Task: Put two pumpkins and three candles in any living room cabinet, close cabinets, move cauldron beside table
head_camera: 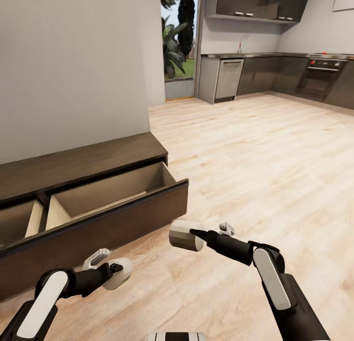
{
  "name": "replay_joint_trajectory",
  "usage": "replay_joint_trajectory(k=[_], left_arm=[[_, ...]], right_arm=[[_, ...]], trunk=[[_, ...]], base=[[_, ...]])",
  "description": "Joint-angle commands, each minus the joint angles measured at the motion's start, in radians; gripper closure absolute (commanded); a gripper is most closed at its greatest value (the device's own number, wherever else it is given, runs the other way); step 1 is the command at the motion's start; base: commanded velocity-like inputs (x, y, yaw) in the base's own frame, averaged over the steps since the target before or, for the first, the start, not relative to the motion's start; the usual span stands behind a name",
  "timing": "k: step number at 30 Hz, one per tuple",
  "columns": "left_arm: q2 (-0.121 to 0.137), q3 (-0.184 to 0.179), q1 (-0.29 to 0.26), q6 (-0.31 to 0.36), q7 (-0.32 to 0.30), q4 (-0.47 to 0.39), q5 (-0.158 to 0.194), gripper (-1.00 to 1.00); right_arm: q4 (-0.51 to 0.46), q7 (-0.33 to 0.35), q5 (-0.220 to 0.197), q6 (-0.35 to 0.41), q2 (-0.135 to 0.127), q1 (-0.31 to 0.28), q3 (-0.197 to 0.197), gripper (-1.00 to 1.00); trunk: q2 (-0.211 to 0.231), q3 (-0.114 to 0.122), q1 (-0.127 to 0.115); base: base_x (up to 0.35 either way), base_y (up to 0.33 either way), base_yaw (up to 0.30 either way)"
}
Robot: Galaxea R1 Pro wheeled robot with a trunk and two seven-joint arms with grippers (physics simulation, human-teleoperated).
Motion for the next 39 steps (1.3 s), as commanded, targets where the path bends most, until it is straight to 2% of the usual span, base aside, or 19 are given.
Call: replay_joint_trajectory(k=[1, 7, 10, 17, 39], left_arm=[[0.000, 0.000, -0.001, 0.002, 0.010, -0.001, 0.016, 1.00], [0.000, 0.000, -0.002, 0.003, 0.011, 0.001, 0.052, 1.00], [0.000, -0.001, -0.002, 0.002, 0.011, 0.004, 0.058, 1.00], [0.001, 0.001, -0.005, 0.002, 0.013, 0.010, 0.060, 1.00], [0.000, 0.000, -0.006, 0.002, 0.013, 0.013, 0.060, 1.00]], right_arm=[[-0.001, 0.008, 0.007, 0.002, -0.001, 0.000, 0.000, 1.00], [0.000, 0.008, 0.007, 0.002, -0.001, -0.001, 0.000, 1.00], [0.000, 0.008, 0.007, 0.002, -0.001, -0.001, 0.000, 1.00], [0.000, 0.007, 0.008, 0.002, -0.001, -0.001, 0.000, 1.00], [0.005, 0.006, 0.008, 0.001, -0.004, -0.001, 0.000, 1.00]], trunk=[[0.000, 0.004, -0.001], [0.001, 0.034, -0.003], [0.002, 0.049, -0.005], [0.004, 0.079, -0.008], [0.009, 0.164, -0.018]], base=[[-0.016, -0.015, 0.227], [-0.004, -0.004, 0.228], [-0.076, 0.000, 0.226], [-0.199, 0.000, 0.093], [-0.004, 0.000, 0.001]])
